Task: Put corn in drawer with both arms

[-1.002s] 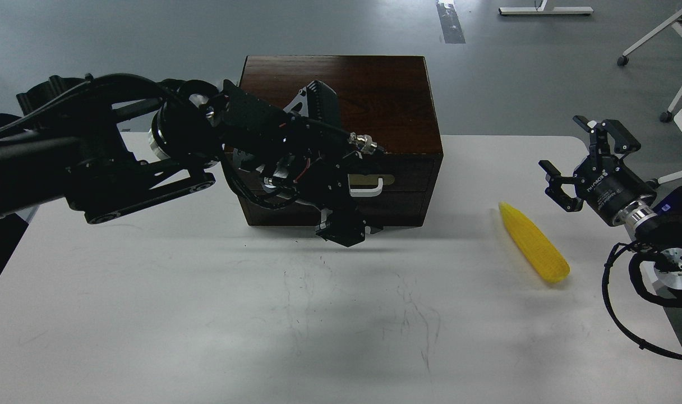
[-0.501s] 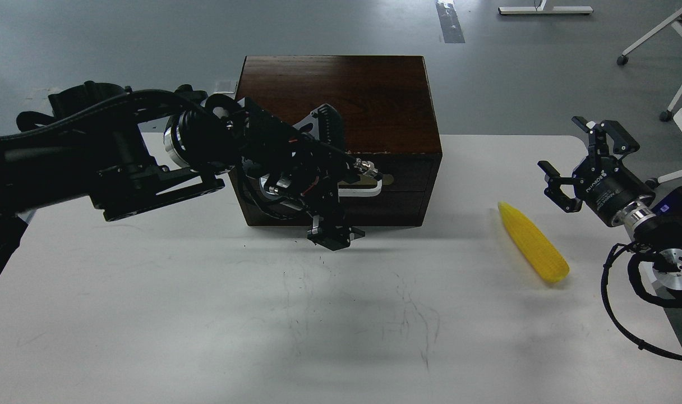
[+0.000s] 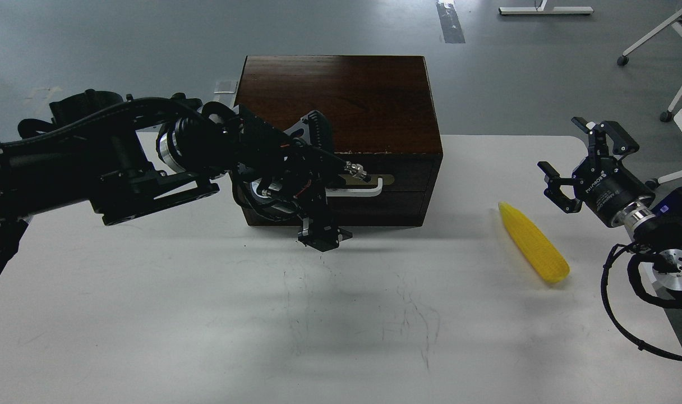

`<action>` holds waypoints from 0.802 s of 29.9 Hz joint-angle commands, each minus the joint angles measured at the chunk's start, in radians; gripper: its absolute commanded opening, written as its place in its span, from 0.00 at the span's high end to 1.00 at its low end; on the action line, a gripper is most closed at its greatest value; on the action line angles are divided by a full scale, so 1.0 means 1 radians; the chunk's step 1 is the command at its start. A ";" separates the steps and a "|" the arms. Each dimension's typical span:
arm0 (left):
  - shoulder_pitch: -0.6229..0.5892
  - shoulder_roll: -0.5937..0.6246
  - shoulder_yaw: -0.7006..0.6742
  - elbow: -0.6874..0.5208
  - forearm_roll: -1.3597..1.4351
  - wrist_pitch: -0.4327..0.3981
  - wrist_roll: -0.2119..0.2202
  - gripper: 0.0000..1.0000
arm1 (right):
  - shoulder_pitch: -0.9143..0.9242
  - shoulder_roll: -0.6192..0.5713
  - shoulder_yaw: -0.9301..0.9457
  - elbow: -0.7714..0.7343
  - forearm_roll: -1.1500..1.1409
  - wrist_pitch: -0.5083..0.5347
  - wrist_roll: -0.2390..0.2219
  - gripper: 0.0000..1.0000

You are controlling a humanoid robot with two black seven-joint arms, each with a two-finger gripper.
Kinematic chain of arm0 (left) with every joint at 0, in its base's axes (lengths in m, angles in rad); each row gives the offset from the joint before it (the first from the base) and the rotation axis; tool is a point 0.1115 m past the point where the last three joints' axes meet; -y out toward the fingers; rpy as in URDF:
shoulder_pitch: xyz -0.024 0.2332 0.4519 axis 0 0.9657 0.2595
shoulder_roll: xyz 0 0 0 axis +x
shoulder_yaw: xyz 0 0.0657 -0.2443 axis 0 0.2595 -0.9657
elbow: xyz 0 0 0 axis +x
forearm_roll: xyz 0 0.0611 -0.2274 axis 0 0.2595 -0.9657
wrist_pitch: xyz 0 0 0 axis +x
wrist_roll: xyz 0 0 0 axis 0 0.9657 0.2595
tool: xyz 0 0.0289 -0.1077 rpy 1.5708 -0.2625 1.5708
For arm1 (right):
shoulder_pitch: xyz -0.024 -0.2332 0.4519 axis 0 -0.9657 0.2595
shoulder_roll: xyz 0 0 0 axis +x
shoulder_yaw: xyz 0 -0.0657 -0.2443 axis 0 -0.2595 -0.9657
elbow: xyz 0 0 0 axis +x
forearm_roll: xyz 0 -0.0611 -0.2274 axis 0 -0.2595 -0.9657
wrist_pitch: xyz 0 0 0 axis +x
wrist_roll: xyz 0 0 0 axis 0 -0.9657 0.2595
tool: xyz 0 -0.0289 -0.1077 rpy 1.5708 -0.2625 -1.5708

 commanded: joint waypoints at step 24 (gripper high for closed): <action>0.036 -0.004 0.020 0.026 0.000 0.000 0.000 0.02 | -0.015 0.000 0.000 0.000 0.000 0.000 0.000 0.00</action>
